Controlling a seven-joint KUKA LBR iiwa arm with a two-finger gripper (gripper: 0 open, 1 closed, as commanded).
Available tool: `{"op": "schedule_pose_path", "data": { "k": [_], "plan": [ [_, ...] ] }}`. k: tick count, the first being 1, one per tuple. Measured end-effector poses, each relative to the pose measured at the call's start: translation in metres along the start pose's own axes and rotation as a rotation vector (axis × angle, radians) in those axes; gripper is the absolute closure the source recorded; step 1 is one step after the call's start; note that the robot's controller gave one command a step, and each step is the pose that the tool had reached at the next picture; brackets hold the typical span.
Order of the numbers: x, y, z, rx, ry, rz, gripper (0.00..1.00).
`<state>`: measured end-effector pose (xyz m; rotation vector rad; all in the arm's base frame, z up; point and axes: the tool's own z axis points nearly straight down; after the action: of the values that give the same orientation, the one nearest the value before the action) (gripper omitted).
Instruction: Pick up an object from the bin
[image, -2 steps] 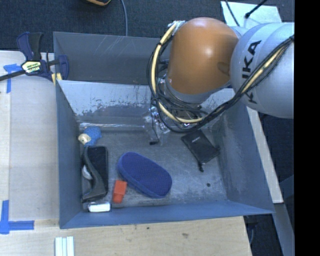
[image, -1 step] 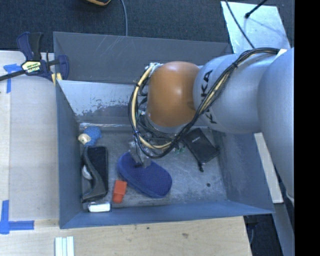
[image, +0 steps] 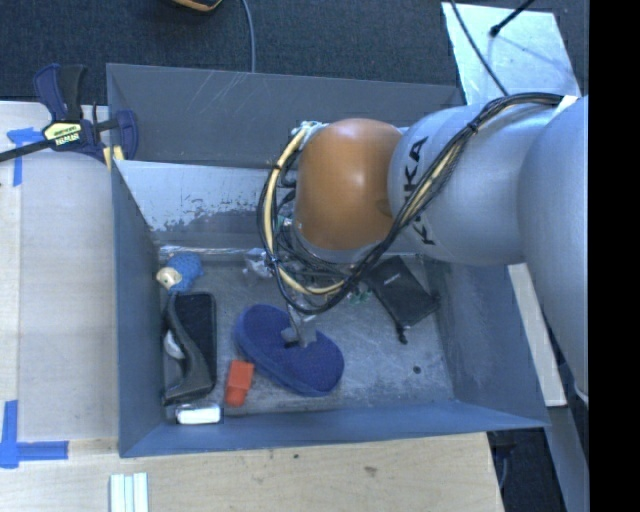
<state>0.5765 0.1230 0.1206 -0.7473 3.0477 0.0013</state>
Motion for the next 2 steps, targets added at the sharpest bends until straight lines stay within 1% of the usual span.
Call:
{"op": "schedule_pose_path", "data": {
  "k": [1, 2],
  "plan": [
    [0.0458, 0.0005, 0.0510, 0.000, 0.000, 0.038, 0.00],
    [0.0419, 0.0002, 0.0466, 0.001, -0.007, 0.037, 1.00]
  ]
}}
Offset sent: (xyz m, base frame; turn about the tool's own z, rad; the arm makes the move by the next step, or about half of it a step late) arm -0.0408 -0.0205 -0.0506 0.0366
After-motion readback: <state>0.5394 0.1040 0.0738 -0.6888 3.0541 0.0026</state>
